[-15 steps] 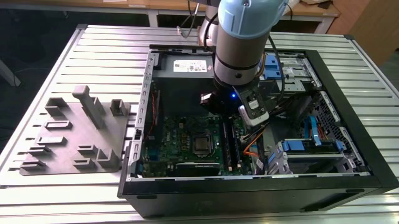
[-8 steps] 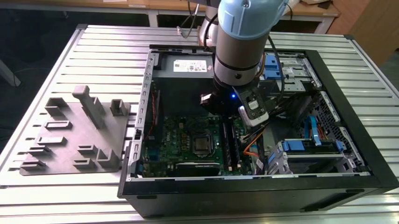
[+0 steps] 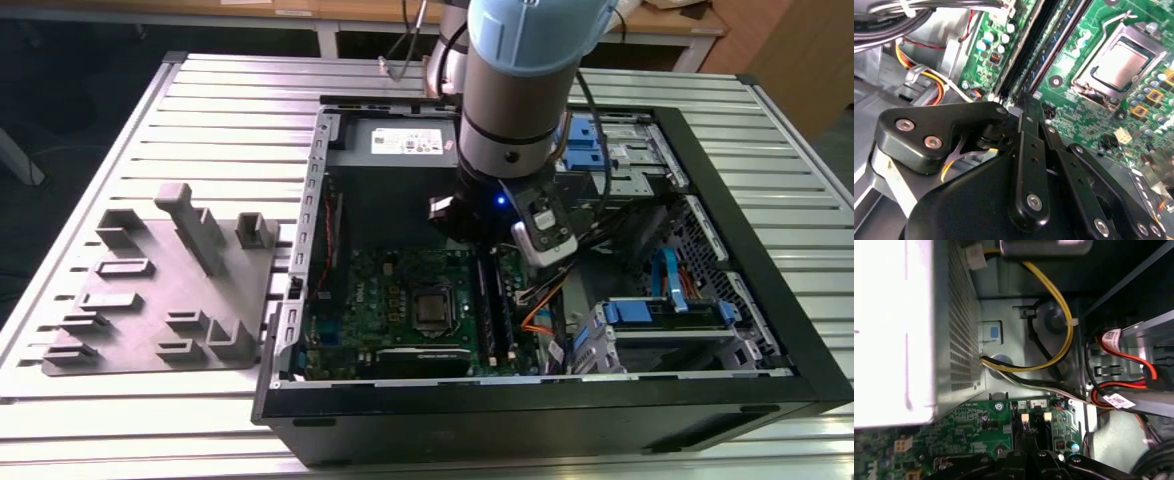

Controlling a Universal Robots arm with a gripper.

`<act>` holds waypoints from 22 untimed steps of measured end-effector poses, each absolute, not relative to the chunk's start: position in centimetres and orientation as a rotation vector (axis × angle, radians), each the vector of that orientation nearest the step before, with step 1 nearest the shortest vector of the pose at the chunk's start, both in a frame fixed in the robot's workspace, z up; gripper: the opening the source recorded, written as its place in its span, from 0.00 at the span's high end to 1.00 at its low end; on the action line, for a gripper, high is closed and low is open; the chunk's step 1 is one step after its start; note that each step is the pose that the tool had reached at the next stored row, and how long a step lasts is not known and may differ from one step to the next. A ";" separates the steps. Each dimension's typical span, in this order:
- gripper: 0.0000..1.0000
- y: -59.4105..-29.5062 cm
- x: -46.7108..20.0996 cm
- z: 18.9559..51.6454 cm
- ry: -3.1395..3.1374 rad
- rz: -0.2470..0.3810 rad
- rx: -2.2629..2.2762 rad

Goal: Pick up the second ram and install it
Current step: 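Press down the second ram until it locks into place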

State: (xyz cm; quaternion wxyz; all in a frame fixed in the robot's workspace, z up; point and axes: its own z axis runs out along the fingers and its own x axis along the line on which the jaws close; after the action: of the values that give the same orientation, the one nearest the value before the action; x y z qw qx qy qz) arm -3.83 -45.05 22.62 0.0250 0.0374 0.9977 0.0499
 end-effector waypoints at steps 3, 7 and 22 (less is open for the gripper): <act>0.93 -45.1 -3.8 23.1 3.085 0.155 0.116; 0.93 -45.1 -3.8 23.1 3.086 0.155 0.116; 0.93 -48.7 -3.8 23.1 3.086 0.155 0.116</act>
State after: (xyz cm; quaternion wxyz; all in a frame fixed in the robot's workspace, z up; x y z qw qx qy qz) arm -3.83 -48.70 23.11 0.0250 0.0374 0.9977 0.0500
